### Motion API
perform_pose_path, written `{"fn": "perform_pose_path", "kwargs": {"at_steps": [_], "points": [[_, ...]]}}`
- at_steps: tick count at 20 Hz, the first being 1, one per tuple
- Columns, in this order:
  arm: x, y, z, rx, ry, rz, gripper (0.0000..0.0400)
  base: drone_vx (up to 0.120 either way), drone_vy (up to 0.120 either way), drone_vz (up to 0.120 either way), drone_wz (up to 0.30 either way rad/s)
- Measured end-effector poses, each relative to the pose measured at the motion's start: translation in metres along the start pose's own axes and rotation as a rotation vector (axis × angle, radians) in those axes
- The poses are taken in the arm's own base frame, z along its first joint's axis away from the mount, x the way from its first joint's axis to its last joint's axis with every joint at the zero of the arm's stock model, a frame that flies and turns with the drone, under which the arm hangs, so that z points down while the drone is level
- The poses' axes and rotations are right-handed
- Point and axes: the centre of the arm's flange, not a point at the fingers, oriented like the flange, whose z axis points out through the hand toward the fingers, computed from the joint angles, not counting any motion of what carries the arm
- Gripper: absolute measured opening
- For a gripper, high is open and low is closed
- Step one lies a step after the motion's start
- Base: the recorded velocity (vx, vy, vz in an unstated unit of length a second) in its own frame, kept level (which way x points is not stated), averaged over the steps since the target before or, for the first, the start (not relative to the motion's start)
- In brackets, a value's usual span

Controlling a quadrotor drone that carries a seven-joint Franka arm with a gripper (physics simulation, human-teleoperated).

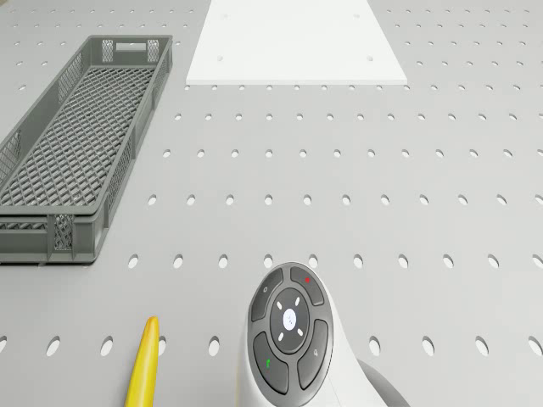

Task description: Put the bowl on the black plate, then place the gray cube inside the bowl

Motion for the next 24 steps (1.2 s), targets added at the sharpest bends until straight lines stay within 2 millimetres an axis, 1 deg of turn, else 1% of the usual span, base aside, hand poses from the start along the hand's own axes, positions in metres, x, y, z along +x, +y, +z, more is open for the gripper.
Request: {"fn": "perform_pose_path", "kwargs": {"at_steps": [1,3,5,7,11,14,18,24], "points": [[0.0,0.0,0.0,0.0,0.0,0.0,0.0202,0.0,0.0,0.0,0.0],[0.0,0.0,0.0,0.0,0.0,0.0,0.0162,0.0,0.0,0.0,0.0],[0.0,0.0,0.0,0.0,0.0,0.0,0.0137,0.0,0.0,0.0,0.0],[0.0,0.0,0.001,0.0,0.0,0.0,0.0123,0.0,0.0,0.0,0.0],[0.0,0.0,0.001,0.0,0.0,0.0,0.0108,0.0,0.0,0.0,0.0],[0.0,0.0,-0.004,0.0,0.0,0.0,0.0104,0.0,0.0,0.0,0.0],[0.0,0.0,-0.018,0.0,0.0,0.0,0.0101,0.0,0.0,0.0,0.0],[0.0,0.0,-0.047,0.0,0.0,0.0,0.01,0.0,0.0,0.0,0.0]]}}
